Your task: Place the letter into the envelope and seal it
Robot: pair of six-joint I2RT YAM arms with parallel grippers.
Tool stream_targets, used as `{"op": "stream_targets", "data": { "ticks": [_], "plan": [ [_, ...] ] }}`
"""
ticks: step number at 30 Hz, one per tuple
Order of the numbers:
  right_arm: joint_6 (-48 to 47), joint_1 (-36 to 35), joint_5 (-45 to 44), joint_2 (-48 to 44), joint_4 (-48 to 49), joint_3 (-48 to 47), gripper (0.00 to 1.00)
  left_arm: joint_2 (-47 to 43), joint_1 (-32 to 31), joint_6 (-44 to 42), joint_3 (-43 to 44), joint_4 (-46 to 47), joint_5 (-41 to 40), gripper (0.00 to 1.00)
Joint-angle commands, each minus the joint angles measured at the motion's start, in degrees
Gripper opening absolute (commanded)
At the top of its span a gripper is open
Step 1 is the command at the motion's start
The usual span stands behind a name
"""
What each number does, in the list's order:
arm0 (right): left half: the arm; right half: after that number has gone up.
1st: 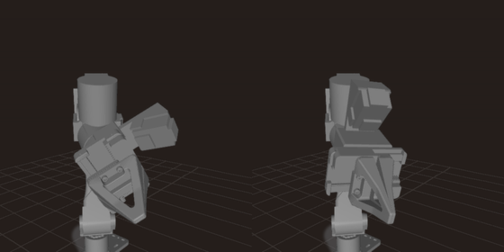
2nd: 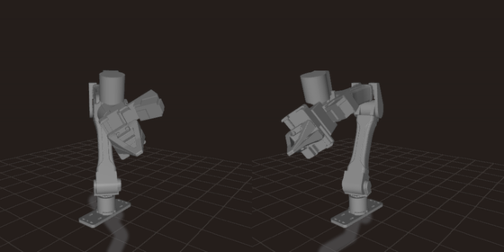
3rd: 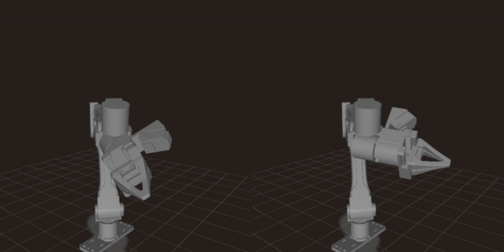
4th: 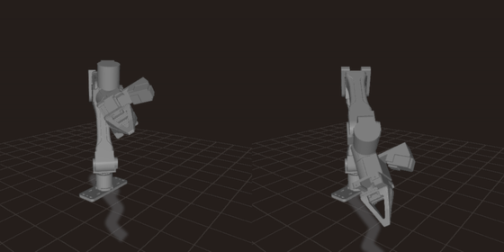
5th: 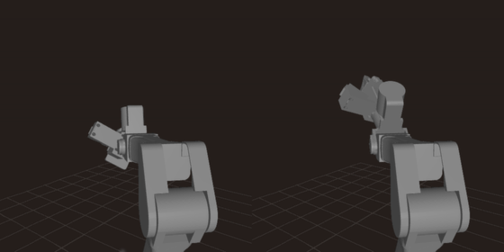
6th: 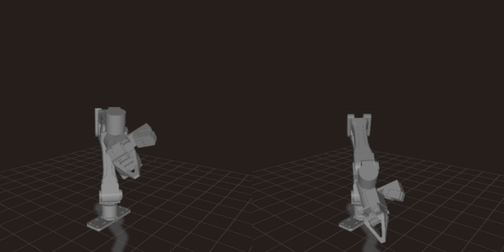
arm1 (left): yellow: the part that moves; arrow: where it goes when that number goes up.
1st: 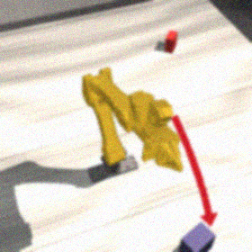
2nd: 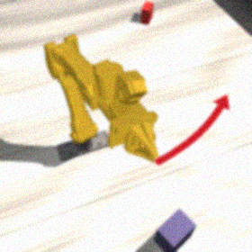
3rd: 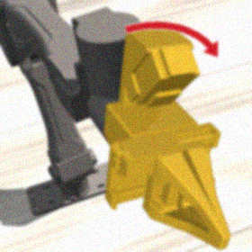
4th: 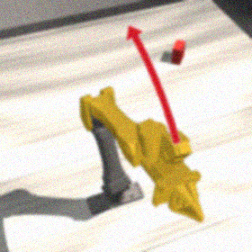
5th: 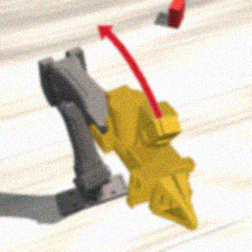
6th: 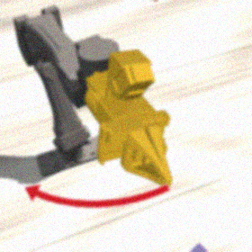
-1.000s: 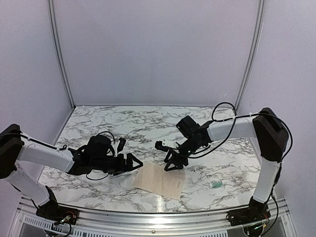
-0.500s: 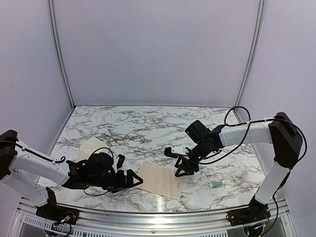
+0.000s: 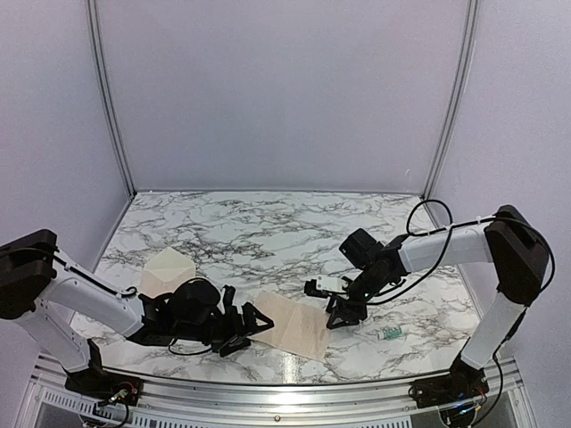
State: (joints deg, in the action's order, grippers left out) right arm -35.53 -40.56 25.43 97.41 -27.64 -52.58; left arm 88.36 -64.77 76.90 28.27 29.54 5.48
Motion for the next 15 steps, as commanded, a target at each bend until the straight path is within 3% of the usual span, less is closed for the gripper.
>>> {"op": "stream_targets", "data": {
  "ticks": [1,15],
  "plan": [
    [0.7,-1.5,1.2,2.2,0.5,0.1,0.5,4.5,-0.4,4.8,-0.2,1.5,-2.1,0.98],
    [4.0,-4.1,6.3,5.0,-0.9,0.0,0.44,5.5,0.9,-4.7,3.3,8.7,-19.1,0.99]
  ]
}}
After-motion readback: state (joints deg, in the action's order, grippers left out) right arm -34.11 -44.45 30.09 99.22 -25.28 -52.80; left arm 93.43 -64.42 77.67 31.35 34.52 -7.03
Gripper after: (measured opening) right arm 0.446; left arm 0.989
